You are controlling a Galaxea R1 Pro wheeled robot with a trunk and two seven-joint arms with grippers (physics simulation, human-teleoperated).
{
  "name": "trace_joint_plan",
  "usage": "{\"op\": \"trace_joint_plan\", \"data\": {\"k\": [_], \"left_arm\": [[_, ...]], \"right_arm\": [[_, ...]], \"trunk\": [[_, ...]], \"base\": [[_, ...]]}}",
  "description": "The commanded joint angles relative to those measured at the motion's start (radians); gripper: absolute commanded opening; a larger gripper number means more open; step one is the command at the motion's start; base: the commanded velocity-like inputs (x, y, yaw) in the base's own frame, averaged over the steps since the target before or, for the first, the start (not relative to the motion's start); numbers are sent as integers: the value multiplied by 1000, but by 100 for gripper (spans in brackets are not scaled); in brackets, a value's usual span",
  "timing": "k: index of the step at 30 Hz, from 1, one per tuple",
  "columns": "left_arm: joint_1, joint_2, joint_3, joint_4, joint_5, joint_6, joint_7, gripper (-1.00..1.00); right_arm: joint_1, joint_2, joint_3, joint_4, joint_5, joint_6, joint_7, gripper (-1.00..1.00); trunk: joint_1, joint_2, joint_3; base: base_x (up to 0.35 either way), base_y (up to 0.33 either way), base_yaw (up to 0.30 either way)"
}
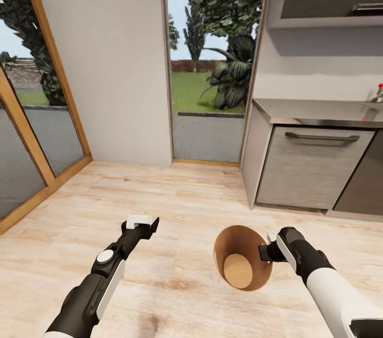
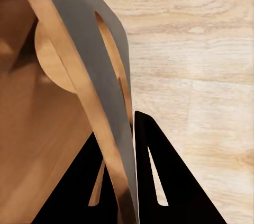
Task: Put the three can of soda from the living room inside the tash can in the kitchen.
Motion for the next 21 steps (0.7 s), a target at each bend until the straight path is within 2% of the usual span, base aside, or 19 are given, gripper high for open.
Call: {"op": "trace_joint_plan", "data": {"k": [1,7,14,17,21], "left_arm": [[0,0,0,1,-1,0,1,100],[0,1,-1,3,-2,13,1,100],[14,9,3,-1,5,61,-2,100],[60,20,8,19,4,69,-4,100],[121,49,10,51,7,50,-4,100]], "right_arm": [[0,0,-2,0,-15,0,7,-100],[0,16,-1,0,-15,1,7,-100],[0,21,-1,0,-15,8,7,-100],[0,24,-1,0,-16,10,7,-100],[0,32,-1,0,-15,13,7,-100]], "trunk": [[-4,7,3],[-27,49,22],[-27,49,22],[-27,49,20],[-27,49,15]], "base": [[0,0,3],[0,0,1],[0,0,0],[0,0,0],[0,0,0]]}}
